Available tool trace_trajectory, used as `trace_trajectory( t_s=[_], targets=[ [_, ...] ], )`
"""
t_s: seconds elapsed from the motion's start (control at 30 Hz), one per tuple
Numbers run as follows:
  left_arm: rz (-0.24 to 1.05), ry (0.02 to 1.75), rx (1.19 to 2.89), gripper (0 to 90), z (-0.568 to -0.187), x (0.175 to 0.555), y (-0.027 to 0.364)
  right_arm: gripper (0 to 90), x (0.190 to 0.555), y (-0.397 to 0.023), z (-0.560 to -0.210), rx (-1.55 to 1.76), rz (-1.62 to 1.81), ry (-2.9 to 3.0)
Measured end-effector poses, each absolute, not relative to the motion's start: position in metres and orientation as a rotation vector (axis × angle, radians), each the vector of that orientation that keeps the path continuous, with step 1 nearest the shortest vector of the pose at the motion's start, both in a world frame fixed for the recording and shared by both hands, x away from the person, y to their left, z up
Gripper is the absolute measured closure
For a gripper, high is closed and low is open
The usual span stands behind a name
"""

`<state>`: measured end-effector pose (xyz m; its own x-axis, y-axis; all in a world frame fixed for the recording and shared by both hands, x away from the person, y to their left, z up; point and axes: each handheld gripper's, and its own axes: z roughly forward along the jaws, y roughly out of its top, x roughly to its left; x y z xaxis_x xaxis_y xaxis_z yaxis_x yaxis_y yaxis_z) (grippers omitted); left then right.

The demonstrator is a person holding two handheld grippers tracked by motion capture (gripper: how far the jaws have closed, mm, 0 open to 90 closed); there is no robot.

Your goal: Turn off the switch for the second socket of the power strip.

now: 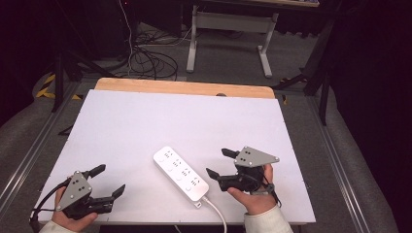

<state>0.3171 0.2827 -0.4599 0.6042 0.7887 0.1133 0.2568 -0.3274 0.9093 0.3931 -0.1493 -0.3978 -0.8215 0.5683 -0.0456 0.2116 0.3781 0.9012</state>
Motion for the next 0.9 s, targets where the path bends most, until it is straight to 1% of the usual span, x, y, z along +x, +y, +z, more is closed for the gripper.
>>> trace_trajectory(
  t_s=[0.47,0.9],
  targets=[
    [0.700,0.839,1.870,14.5,-0.460,0.317,0.283,22.1,0.394,-0.194,-0.430,0.795,1.412,2.259],
    [0.693,0.836,1.877,14.6,-0.460,0.317,0.283,21.9,0.394,-0.223,-0.455,0.885,1.395,2.239]
  ],
)
